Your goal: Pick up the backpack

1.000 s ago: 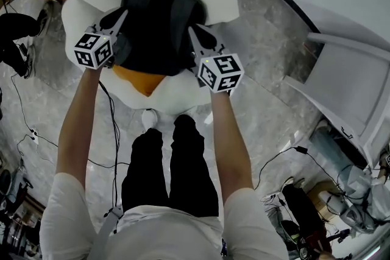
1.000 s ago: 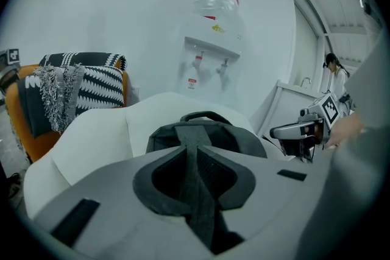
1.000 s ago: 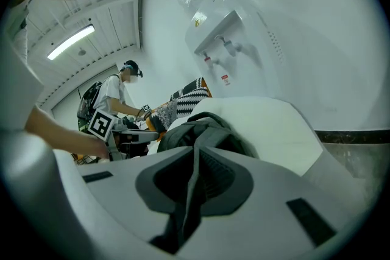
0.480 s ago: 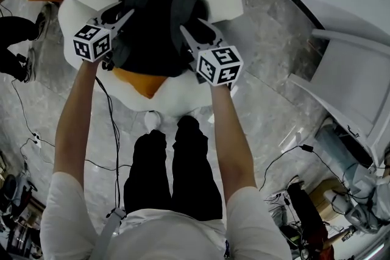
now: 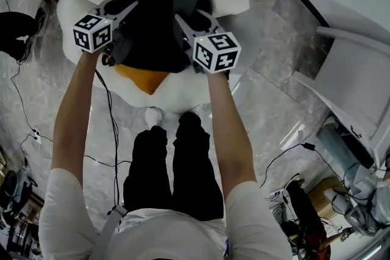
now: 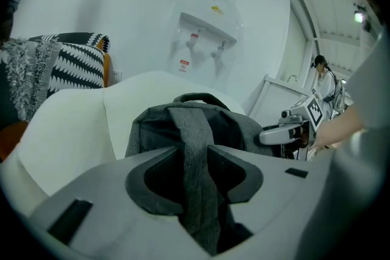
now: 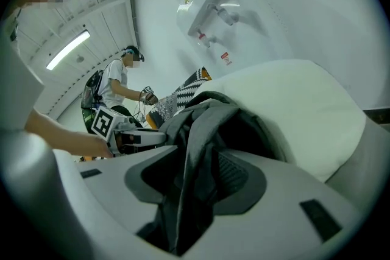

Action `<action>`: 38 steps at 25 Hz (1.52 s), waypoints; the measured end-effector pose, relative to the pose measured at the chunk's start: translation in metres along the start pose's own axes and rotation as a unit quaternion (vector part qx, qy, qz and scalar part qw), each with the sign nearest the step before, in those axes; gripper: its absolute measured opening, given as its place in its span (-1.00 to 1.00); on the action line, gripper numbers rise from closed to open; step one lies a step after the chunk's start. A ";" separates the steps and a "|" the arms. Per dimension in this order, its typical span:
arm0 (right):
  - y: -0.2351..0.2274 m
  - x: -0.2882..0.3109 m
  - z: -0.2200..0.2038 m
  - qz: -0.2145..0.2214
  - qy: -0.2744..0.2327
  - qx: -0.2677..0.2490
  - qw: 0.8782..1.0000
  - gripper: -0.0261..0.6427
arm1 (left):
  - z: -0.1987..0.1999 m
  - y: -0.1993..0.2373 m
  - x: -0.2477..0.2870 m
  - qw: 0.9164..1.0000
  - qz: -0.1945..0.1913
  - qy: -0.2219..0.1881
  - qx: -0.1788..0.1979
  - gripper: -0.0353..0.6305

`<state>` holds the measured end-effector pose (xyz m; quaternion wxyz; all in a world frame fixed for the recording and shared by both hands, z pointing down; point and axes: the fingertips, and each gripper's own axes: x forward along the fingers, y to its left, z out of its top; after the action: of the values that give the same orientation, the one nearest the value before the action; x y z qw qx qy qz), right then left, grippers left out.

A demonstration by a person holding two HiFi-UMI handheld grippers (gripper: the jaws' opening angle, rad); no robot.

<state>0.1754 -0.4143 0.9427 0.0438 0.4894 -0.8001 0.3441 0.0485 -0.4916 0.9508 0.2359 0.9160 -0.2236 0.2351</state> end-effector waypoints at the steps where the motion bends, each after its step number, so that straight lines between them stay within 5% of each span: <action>1: 0.001 0.001 0.000 0.002 -0.001 0.001 1.000 -0.42 | 0.000 -0.001 0.000 1.000 -0.002 -0.001 0.000 -0.46; 7: 0.006 0.004 0.001 0.013 0.000 0.011 1.000 -0.44 | 0.002 -0.005 -0.003 1.000 -0.011 -0.005 -0.005 -0.59; 15: 0.005 -0.005 0.011 0.011 -0.012 0.022 1.000 -0.75 | 0.010 -0.015 -0.009 1.000 -0.015 -0.014 -0.012 -0.68; 28: 0.028 -0.036 0.030 0.009 -0.008 0.021 1.000 -0.80 | 0.032 -0.048 -0.040 1.000 -0.019 -0.015 -0.010 -0.74; 38: 0.056 -0.077 0.039 0.003 0.009 0.037 0.999 -0.80 | 0.049 -0.094 -0.076 0.998 -0.027 -0.031 -0.053 -0.78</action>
<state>0.1803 -0.3635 0.8533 0.0313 0.4856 -0.7876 0.3781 0.0535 -0.4215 0.8414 0.2838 0.9147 -0.2179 0.1881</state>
